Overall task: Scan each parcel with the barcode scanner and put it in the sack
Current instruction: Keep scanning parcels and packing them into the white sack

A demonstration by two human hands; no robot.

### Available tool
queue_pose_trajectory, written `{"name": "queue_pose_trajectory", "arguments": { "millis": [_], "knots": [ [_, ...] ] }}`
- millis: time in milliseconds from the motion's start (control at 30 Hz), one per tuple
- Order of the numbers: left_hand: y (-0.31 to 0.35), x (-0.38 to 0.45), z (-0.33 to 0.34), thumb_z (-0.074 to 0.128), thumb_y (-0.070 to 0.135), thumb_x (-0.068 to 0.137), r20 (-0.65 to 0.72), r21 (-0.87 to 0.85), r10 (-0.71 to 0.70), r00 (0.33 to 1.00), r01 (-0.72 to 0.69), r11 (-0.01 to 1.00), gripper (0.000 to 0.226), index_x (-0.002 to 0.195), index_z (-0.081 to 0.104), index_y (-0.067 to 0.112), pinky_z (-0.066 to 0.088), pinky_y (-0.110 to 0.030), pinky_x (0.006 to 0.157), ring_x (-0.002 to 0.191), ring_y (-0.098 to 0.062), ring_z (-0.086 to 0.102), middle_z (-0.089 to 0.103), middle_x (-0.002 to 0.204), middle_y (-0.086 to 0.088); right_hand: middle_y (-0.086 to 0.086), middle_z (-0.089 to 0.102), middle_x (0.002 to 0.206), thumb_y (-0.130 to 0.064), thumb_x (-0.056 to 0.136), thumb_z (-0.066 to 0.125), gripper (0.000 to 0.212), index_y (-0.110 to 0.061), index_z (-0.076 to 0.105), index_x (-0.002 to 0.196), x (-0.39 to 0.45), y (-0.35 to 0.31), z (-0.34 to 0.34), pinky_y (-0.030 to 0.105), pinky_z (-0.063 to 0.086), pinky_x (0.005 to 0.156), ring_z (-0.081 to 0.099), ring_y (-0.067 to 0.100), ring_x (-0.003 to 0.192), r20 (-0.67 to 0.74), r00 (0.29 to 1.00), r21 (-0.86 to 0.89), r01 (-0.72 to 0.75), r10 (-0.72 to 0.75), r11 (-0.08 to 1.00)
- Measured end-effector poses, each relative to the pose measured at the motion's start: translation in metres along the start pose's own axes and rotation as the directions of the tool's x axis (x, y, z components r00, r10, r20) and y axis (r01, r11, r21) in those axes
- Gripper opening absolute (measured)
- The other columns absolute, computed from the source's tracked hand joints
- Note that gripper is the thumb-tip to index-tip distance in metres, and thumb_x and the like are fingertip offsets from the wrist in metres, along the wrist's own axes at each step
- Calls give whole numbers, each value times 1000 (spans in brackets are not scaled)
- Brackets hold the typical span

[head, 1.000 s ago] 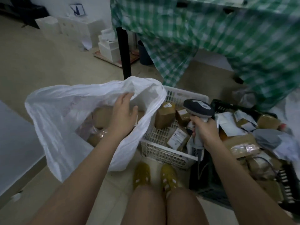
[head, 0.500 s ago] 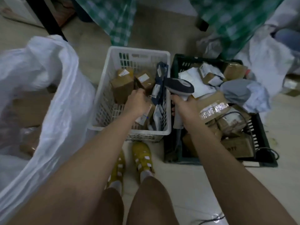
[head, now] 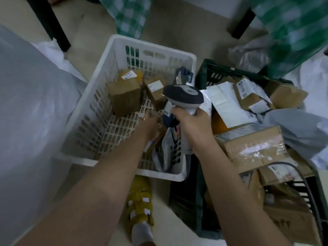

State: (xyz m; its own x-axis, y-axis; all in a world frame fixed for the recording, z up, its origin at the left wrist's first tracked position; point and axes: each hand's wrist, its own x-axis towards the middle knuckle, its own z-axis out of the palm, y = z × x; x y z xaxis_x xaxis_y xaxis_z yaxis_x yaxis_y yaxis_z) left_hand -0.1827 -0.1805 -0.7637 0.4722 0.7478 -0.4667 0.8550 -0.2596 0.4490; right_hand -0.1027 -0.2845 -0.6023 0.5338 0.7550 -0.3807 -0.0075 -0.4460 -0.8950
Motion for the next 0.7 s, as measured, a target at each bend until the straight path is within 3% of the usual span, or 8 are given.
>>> {"name": "queue_pose_trajectory", "arguments": {
  "millis": [100, 167, 267, 367, 500, 600, 700],
  "knots": [
    [-15, 5, 10, 65, 45, 84, -42, -121, -83, 996, 77, 990, 70, 143, 33, 23, 26, -52, 113, 146, -40, 6, -7, 160, -14, -5, 57, 52, -22, 84, 67, 14, -21, 60, 71, 4, 3, -4, 32, 46, 61, 57, 15, 58, -5, 999, -18, 31, -31, 999],
    [-20, 3, 9, 71, 55, 77, -11, -213, -154, 988, 148, 966, 88, 145, 26, 22, 30, -51, 111, 145, -41, 6, -18, 158, -16, -6, 55, 48, -21, 84, 67, 14, -19, 60, 72, 3, 4, -4, 32, 46, 59, 55, 14, 54, -6, 999, -14, 44, -45, 999],
    [-20, -4, 3, 68, 68, 70, 62, -79, -169, 984, 173, 982, 108, 148, 13, 18, 25, -54, 112, 145, -43, -6, -26, 156, -16, -8, 55, 48, -20, 84, 67, 15, -20, 60, 71, 2, 4, -1, 33, 46, 60, 56, 14, 57, -7, 999, -10, 51, -51, 999],
    [-26, -10, 0, 66, 76, 64, 107, 24, -174, 979, 173, 985, 129, 151, -3, 11, 19, -52, 116, 147, -39, -7, -20, 158, -16, -6, 53, 47, -18, 83, 67, 17, -18, 59, 68, 1, 3, 3, 36, 45, 62, 54, 17, 58, -6, 999, -9, 38, -38, 999],
    [-39, -11, -3, 72, 63, 70, 120, 203, -19, 993, -6, 979, 119, 151, 4, 8, 19, -50, 117, 148, -27, -5, -4, 161, -6, -2, 52, 49, -16, 83, 66, 20, -15, 57, 65, 1, 4, 5, 35, 45, 60, 52, 18, 57, -14, 999, -18, 34, -34, 999],
    [-43, -18, -14, 78, 45, 73, 119, 262, 37, 992, -68, 963, 95, 141, 23, 11, 30, -45, 110, 141, -28, 19, 22, 150, -7, 1, 52, 52, -17, 84, 65, 18, -13, 56, 68, 3, 4, 8, 30, 44, 56, 51, 16, 56, -7, 999, -26, 36, -36, 999],
    [-46, -26, -23, 81, 45, 69, 120, 267, 23, 992, -55, 962, 91, 135, 26, 14, 38, -40, 98, 130, -30, 32, 29, 138, -11, 3, 53, 56, -18, 84, 66, 13, -12, 59, 74, 4, 6, 14, 29, 42, 52, 50, 16, 55, 11, 999, -44, 37, -37, 998]
  ]
}}
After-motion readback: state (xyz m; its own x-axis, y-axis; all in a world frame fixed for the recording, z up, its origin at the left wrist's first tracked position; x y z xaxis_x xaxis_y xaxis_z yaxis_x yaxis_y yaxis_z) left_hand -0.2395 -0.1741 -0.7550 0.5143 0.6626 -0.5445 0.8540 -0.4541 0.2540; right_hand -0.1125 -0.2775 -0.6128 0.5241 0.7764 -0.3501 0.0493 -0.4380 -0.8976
